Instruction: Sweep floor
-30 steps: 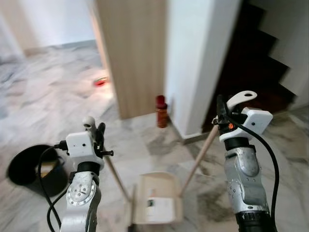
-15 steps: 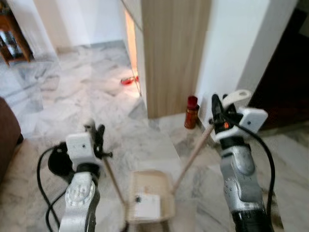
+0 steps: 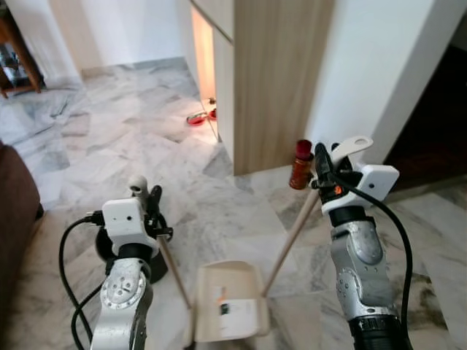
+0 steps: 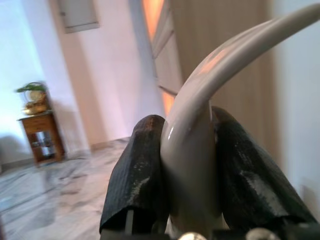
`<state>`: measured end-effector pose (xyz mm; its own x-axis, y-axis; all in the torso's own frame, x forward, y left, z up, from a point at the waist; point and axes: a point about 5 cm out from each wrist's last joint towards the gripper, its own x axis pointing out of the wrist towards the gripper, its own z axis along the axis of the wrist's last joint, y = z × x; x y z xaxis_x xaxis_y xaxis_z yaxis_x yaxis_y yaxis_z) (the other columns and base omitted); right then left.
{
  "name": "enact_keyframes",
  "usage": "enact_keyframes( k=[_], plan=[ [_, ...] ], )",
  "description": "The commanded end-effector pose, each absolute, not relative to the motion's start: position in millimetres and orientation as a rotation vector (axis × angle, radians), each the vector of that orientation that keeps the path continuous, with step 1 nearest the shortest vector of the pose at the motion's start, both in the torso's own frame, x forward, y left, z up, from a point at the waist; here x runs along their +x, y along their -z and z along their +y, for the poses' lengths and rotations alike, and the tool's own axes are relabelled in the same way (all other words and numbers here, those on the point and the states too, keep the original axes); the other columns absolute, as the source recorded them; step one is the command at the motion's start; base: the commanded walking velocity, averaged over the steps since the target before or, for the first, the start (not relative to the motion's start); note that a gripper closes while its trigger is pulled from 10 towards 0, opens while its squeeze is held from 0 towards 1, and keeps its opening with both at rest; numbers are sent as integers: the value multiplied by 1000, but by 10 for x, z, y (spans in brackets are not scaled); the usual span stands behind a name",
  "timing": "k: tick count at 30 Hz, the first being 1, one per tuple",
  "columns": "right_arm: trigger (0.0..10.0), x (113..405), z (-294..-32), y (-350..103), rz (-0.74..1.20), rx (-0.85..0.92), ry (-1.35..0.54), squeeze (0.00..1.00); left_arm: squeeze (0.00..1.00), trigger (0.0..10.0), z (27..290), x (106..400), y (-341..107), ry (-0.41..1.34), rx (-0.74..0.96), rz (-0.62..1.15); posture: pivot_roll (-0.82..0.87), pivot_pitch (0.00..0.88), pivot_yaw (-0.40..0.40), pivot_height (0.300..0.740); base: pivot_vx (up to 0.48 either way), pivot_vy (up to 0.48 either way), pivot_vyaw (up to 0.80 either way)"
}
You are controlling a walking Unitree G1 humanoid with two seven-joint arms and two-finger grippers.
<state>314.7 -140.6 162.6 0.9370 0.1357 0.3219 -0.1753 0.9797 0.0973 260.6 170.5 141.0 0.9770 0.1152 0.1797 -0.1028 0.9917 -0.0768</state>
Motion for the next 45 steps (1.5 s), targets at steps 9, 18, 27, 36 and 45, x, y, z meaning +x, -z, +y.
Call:
enact_keyframes(
  k=[9,18,27,36,45],
  plan=[
    [10000,3137,-1470,-1707,-356,168,-144,0,0,10000,1654,2603,-1512,-97,-64,-234,19,0,35,740,0,408,0],
    [10000,3135,-1495,-1694,-341,151,-159,0,0,10000,1649,2605,-1514,-105,-68,-234,17,0,33,740,0,408,0],
    [10000,3141,-1503,-1698,-336,142,-173,0,0,10000,1647,2619,-1513,-103,-71,-233,18,0,32,740,0,410,0],
    [10000,3137,-1495,-1696,-330,141,-193,0,0,10000,1643,2639,-1522,-106,-70,-236,18,0,33,740,0,407,0],
    [10000,3105,-1466,-1698,-327,123,-235,0,0,10000,1645,2647,-1519,-91,-70,-241,14,0,36,740,0,271,0]
  ],
)
